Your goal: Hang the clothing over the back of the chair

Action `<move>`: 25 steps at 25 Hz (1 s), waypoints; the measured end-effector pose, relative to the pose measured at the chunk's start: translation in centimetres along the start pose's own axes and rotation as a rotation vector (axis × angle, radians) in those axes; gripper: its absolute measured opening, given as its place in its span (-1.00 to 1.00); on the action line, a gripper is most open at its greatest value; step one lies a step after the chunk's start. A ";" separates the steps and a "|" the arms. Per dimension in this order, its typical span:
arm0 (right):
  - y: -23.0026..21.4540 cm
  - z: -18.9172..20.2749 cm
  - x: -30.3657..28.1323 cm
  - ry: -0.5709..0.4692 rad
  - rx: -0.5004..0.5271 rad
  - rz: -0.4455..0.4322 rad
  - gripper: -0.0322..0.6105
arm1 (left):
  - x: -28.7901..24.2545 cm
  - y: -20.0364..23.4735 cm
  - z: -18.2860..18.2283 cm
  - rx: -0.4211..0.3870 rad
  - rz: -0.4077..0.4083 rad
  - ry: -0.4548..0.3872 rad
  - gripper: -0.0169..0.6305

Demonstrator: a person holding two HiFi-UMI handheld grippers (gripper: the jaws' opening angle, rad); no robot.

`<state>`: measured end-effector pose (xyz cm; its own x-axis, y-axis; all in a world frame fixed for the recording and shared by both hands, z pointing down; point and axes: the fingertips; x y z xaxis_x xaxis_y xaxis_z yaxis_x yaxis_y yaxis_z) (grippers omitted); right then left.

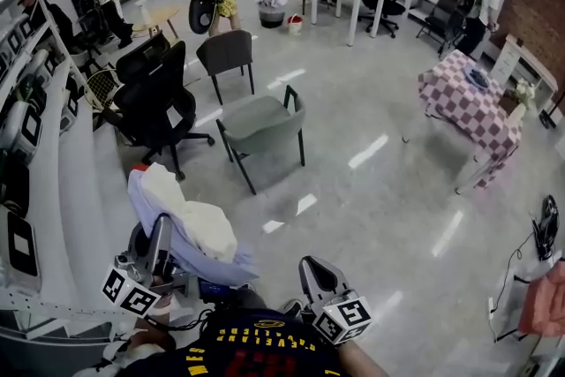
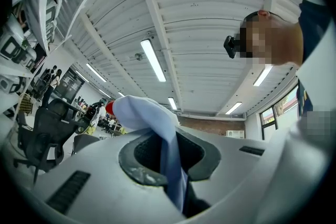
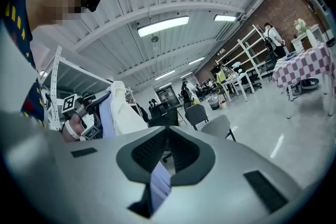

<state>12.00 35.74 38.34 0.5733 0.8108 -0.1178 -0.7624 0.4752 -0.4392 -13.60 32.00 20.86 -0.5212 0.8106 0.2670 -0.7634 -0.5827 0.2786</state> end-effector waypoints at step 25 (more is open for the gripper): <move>-1.7 -3.3 -15.2 0.013 0.026 0.096 -0.83 | -9.1 15.6 -2.0 0.010 0.022 -0.014 -0.83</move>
<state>5.59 21.45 37.96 0.5009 0.8487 -0.1694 -0.8213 0.4044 -0.4023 -21.57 15.69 20.90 -0.5327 0.7964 0.2863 -0.7478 -0.6013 0.2814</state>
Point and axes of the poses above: the fingertips, and each gripper's own axes: x backward along the fingers, y to its left, z out of its underside, and after that the axes turned 2 degrees about y, right-handed
